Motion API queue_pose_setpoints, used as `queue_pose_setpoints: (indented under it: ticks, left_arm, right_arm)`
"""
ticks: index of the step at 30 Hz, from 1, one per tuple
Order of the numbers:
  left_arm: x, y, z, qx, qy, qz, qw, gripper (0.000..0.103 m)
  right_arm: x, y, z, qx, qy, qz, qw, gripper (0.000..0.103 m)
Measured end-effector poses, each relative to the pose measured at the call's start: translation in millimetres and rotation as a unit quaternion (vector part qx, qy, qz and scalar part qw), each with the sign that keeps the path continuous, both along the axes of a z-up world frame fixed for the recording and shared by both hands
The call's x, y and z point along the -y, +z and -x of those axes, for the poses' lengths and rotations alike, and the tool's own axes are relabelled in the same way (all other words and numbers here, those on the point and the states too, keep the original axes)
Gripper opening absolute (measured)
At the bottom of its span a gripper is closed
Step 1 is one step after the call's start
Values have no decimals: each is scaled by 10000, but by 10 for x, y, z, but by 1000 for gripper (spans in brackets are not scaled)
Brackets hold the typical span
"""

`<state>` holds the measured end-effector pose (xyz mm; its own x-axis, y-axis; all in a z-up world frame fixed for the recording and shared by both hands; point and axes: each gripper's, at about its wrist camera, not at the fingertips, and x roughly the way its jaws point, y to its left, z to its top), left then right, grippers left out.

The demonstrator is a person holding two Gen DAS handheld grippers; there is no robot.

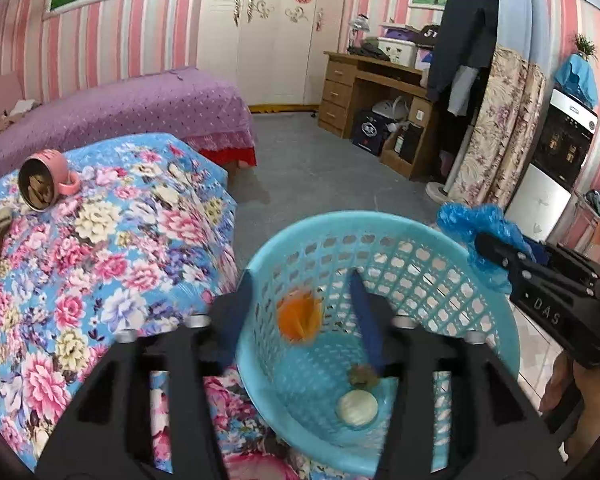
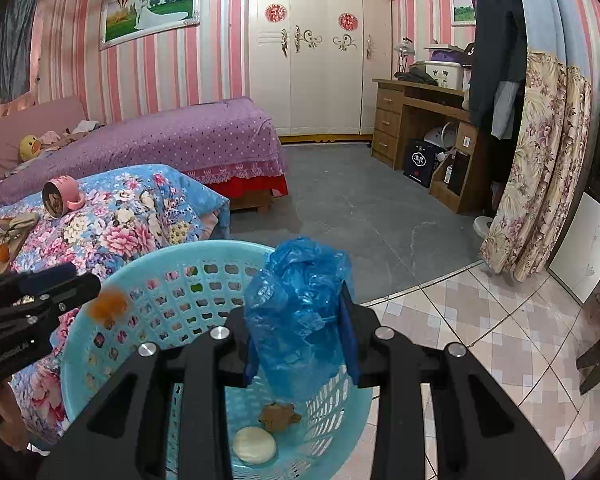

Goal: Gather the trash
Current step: 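Carry the blue bag and orange peel to the basket and release both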

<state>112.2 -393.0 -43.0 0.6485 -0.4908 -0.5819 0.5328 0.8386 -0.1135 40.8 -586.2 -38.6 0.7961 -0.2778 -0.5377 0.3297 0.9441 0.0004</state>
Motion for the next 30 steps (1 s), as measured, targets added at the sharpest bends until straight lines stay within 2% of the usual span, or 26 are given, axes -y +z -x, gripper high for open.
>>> queue_pose_setpoints:
  ticks: [2,5,8,17,19,20,21,23,24,26,30]
  left_arm:
    - [-40,18,2,51,42,-4,10000,75]
    - [-138,42,-10,218,190,-115,9995,86]
    - [-282,60,-40,303,358,-172,9988,91]
    - [-694,112,-82,452,684,-173,9965,97]
    - [-778,127,-93,441,736,-155,9962,97]
    - [-816,137,-102,437,768,-144,9960,97]
    - [-847,146,-107,437,789,-140,9958,97]
    - [-910,181,-108,473,845,-156,9952,97]
    - [-943,196,-107,500,871,-162,9948,97]
    - [-1037,235,-107,554,934,-171,9939,97]
    - [-1229,308,-129,589,1031,-167,9928,97]
  right_arm:
    - [9,-14,5,-14,-13,-10,10000,33]
    - [23,-7,28,28,-36,-51,10000,33]
    - [-22,-3,29,54,-33,-30,10000,33]
    - [-173,-82,-83,-61,98,-50,9999,36]
    - [-204,-106,-118,-127,70,-30,9999,47]
    - [-212,-107,-120,-117,51,-25,9999,62]
    - [-229,-107,-116,-95,37,-16,9999,71]
    - [-270,-55,-111,-14,-26,53,10000,76]
    - [-288,-32,-111,10,-57,79,10000,82]
    - [-337,16,-115,93,-138,114,9998,88]
    - [-471,96,-184,174,-209,187,9995,95]
